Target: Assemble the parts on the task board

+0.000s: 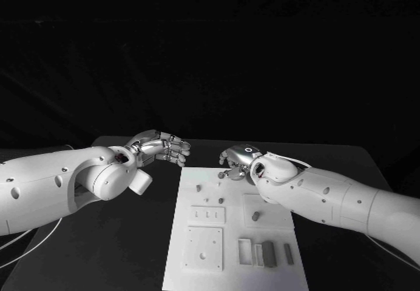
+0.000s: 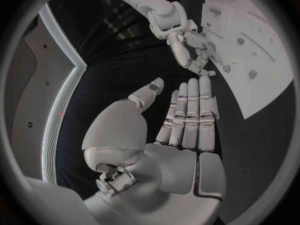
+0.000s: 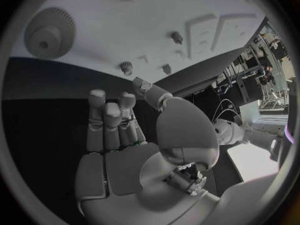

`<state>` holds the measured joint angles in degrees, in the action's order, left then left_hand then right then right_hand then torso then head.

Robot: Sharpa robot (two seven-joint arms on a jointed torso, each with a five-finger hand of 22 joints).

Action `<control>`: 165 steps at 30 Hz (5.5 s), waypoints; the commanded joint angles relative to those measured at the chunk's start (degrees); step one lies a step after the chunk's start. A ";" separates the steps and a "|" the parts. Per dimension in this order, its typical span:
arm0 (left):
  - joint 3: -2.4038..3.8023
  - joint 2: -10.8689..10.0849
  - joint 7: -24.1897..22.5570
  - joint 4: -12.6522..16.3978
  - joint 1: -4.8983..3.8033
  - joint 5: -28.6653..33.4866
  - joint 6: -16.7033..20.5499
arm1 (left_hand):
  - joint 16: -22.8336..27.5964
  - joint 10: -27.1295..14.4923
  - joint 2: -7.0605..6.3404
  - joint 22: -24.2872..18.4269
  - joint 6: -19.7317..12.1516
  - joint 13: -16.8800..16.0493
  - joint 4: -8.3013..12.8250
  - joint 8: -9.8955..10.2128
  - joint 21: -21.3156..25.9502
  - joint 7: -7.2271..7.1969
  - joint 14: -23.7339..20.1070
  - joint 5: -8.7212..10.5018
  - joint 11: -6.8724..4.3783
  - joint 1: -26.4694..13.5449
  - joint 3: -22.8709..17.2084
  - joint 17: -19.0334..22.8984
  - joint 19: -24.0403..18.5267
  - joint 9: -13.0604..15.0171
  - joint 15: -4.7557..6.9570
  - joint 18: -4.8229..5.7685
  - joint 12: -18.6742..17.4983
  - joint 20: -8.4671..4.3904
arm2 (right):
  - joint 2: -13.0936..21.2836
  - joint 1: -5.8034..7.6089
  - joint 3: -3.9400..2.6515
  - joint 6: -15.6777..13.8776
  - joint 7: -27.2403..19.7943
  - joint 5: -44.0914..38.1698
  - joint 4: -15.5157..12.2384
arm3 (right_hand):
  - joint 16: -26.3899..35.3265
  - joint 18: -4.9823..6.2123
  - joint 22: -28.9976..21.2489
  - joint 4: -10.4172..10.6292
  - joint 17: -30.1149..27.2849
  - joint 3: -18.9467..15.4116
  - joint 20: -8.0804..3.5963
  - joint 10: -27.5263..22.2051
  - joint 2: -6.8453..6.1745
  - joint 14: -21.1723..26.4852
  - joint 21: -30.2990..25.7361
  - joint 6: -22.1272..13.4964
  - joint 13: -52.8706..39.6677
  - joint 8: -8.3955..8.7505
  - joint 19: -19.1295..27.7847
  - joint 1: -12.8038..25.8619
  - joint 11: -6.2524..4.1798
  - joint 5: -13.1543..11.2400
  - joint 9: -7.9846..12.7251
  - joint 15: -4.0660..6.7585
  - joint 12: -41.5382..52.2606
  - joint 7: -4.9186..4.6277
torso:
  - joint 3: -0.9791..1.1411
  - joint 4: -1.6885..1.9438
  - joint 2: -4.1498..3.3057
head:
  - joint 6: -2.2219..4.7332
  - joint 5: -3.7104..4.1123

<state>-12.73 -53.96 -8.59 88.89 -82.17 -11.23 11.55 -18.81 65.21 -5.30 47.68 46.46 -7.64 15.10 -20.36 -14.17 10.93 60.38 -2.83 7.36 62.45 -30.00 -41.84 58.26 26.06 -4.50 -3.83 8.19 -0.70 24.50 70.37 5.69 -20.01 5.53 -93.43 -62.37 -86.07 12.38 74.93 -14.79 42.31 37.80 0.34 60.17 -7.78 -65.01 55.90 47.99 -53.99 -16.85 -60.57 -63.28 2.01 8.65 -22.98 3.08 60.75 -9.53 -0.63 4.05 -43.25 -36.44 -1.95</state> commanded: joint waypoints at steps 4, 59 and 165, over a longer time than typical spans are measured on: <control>0.06 -0.34 -3.55 -0.55 -0.22 -0.17 -0.62 | 0.60 -0.77 -0.62 0.13 -1.26 0.22 0.85 0.71 0.56 -1.54 -0.30 -0.01 0.26 0.92 -0.41 -0.22 -0.07 -0.24 -0.32 -0.57 -0.90 -0.17 | 5.18 1.92 -0.63 -0.38 0.42 2.64 -5.71 | 0.28 2.62 0.68 0.63 -0.55 0.09 -0.14 -5.52 -1.31 -0.21 -0.11 0.09 1.93 -0.03 -0.13 0.17 1.11 0.09 0.07 -0.06 -0.93 -0.02 | 0.24 -0.73 0.01 | 0.95 0.21; -0.14 0.58 -2.26 -3.01 -0.18 -0.43 -0.82 | 0.98 -0.69 -0.87 0.36 -1.36 0.24 0.64 0.84 0.81 0.37 -0.27 -0.01 0.88 0.83 -0.11 -0.67 -0.08 -0.34 -0.36 -0.59 -1.48 -0.11 | 6.89 -1.07 0.23 8.59 -1.49 -1.85 2.59 | -7.28 2.62 1.04 2.22 2.70 -7.40 -1.08 -5.98 0.23 0.43 2.65 1.33 -2.37 -3.06 -0.24 2.99 0.72 0.06 -1.31 0.06 18.94 0.50 | 0.42 -1.12 0.17 | 0.40 0.37; -0.15 0.14 -1.70 -1.96 -0.19 -0.54 -0.08 | 1.23 -0.63 -0.78 0.50 -1.42 0.23 0.58 0.85 0.97 0.41 -0.23 -0.01 0.91 0.94 -0.13 -0.95 -0.06 -0.38 -0.37 -0.60 -1.79 -0.10 | -1.39 -0.88 4.52 3.53 10.59 -24.82 -5.09 | -5.97 2.62 0.38 2.05 2.36 -6.28 -2.06 -2.69 0.39 -2.15 2.83 10.26 0.85 -4.62 -1.93 4.14 -2.43 0.10 -3.44 2.82 17.51 3.78 | 0.39 -1.15 0.19 | 0.09 -0.67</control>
<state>-12.93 -53.90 -9.95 86.78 -82.29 -11.66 11.40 -17.92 64.59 -5.88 48.12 44.93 -7.44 15.74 -19.76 -13.51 11.04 60.18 -2.83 7.96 63.03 -30.33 -42.69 58.26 25.75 -4.70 -3.82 6.62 -0.69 23.20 69.50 10.17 -17.14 15.28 -116.24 -67.48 -92.24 13.27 74.93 -13.11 44.75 31.56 -1.63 57.49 -6.73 -67.07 58.79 47.19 -53.20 -21.77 -62.17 -59.06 -0.70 8.65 -26.33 5.93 78.54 -4.71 -0.30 3.08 -43.03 -36.33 -2.45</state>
